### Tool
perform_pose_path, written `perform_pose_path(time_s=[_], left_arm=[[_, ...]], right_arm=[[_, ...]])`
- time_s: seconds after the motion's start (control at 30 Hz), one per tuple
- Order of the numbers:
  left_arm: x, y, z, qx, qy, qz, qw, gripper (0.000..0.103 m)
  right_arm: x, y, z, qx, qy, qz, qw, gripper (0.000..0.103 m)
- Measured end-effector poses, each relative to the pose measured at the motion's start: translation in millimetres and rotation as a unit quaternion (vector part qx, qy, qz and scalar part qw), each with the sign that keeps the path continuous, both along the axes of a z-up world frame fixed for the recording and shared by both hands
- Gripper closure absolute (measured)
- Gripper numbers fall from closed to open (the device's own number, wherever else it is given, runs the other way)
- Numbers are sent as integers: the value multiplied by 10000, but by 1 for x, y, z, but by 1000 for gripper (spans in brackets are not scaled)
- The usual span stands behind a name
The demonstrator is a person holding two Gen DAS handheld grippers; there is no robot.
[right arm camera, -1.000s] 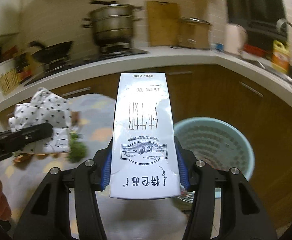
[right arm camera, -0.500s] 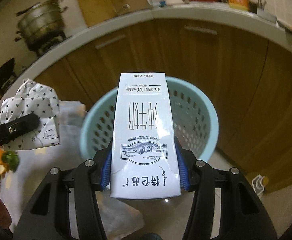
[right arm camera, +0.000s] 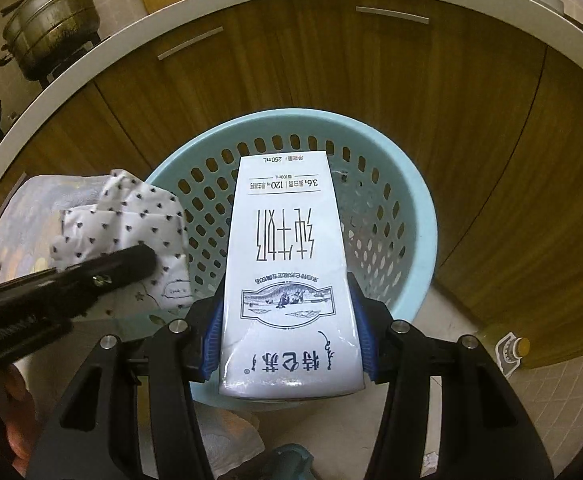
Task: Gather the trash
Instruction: 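Carry the carton and polka-dot paper over the blue basket and open both tools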
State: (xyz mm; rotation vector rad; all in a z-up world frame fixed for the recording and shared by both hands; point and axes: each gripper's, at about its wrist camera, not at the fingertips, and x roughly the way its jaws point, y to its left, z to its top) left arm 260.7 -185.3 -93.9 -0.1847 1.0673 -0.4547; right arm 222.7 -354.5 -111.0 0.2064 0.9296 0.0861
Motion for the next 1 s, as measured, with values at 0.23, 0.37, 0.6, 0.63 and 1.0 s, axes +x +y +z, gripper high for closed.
perform_pose_path(time_s=[0.23,0.37,0.6,0.63,1.0], left_arm=[[3,-2,0,85,65,55,9999,65],[1,-1,1,92,32,52,9999,65],[-11,9,10,35,-157,130,9998,62],[-13,11,11,12,-169,160,9997,62],[-46,52,37,-82,-540,542,9970,62]], right_arm=[[-6,-5,3,99,32,-4,9999,50],[-6,-7,4,101,18,-18,9999,49],[-12,-8,12,160,-72,-68,9998,49],[-13,-7,15,168,-95,-59,9998,49],[-33,16,46,120,-495,215,9985,49]])
